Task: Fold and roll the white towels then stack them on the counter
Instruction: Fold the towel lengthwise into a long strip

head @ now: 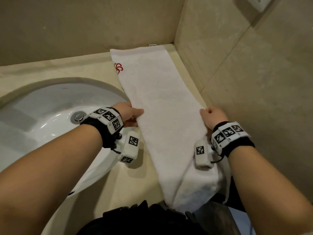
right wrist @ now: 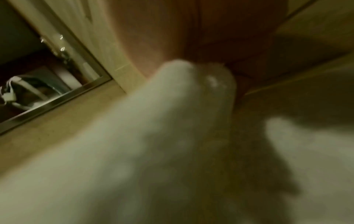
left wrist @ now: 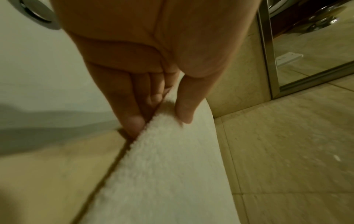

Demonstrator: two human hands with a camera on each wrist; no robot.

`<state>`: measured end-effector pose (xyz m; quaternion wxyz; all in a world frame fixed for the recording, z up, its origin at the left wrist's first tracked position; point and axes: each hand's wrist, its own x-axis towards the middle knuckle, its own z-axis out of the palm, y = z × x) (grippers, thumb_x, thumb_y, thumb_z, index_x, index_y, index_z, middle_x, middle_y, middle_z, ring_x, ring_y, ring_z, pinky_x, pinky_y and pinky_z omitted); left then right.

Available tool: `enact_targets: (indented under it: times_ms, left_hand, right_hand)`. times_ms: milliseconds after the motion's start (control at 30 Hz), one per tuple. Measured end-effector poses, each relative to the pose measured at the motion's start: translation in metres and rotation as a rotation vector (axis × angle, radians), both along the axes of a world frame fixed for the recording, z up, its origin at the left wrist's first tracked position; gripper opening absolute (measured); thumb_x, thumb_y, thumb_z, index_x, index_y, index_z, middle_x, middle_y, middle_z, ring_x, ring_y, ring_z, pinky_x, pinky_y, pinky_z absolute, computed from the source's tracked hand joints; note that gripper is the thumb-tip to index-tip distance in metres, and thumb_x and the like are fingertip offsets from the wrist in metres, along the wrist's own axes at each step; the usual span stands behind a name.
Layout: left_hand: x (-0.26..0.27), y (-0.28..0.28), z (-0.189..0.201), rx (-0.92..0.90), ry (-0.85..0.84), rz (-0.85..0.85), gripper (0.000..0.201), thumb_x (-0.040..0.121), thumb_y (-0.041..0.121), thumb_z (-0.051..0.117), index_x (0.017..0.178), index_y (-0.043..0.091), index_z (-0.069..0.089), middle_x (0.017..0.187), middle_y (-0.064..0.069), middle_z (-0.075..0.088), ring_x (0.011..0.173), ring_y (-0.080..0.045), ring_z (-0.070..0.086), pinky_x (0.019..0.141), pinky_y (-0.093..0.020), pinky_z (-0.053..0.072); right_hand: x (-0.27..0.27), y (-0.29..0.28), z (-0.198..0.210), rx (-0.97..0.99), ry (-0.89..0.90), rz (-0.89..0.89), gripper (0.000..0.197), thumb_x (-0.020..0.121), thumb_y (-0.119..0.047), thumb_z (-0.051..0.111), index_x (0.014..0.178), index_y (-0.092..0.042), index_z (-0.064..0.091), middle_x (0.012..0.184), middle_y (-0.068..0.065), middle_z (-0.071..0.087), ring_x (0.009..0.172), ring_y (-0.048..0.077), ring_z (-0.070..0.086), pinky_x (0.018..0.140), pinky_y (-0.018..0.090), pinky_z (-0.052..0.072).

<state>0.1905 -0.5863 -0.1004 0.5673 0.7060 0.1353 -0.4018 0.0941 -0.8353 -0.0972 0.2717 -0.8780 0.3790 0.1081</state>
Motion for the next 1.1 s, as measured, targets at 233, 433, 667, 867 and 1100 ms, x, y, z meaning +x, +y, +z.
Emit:
enact_targets:
  times_ms: [233, 433, 667, 867, 1100]
  left_hand:
    - [-0.039, -0.004, 0.001, 0.015, 0.089, -0.085, 0.009, 0.081, 0.008, 0.067, 0.085, 0.009, 0.058, 0.086, -0.010, 0.065, 0.070, -0.020, 0.063, 0.046, -0.023, 0.056]
    - [-0.076, -0.003, 0.000, 0.045, 0.077, -0.105, 0.011, 0.087, 0.006, 0.059, 0.097, 0.005, 0.055, 0.086, -0.011, 0.063, 0.075, -0.025, 0.063, 0.046, -0.027, 0.056]
    - [-0.086, 0.033, 0.013, 0.105, 0.035, 0.011, 0.018, 0.092, 0.014, 0.053, 0.075, 0.008, 0.049, 0.076, -0.011, 0.058, 0.065, -0.021, 0.057, 0.048, -0.025, 0.054]
    - [-0.135, 0.037, 0.015, 0.148, 0.101, -0.106, 0.028, 0.089, 0.014, 0.058, 0.065, 0.007, 0.046, 0.067, -0.010, 0.049, 0.061, -0.021, 0.051, 0.057, -0.027, 0.055]
    - [-0.161, 0.035, 0.001, 0.138, -0.051, -0.036, 0.030, 0.086, 0.000, 0.058, 0.062, 0.009, 0.042, 0.063, -0.012, 0.051, 0.058, -0.024, 0.053, 0.063, -0.037, 0.055]
  right_hand:
    - [-0.043, 0.008, -0.001, 0.716, -0.384, -0.227, 0.037, 0.080, 0.019, 0.029, 0.095, -0.003, 0.055, 0.078, 0.012, 0.060, 0.065, 0.016, 0.060, 0.055, 0.016, 0.049]
    - [-0.073, 0.017, -0.004, 0.556, -0.358, 0.130, 0.016, 0.084, -0.009, 0.061, 0.078, -0.024, 0.061, 0.073, -0.005, 0.062, 0.063, 0.004, 0.059, 0.065, 0.017, 0.047]
    - [-0.085, 0.029, -0.003, 0.231, -0.390, -0.020, 0.028, 0.092, -0.034, 0.046, 0.074, -0.014, 0.056, 0.066, 0.001, 0.051, 0.065, 0.019, 0.048, 0.056, 0.027, 0.037]
    - [-0.120, 0.029, -0.012, 0.123, -0.048, 0.105, 0.044, 0.088, -0.038, 0.055, 0.119, -0.005, 0.054, 0.117, 0.012, 0.061, 0.109, 0.030, 0.055, 0.087, 0.032, 0.041]
    - [-0.132, 0.029, -0.001, 0.106, -0.308, 0.031, 0.026, 0.092, -0.023, 0.051, 0.108, -0.005, 0.060, 0.112, 0.018, 0.064, 0.093, 0.022, 0.056, 0.081, 0.028, 0.039]
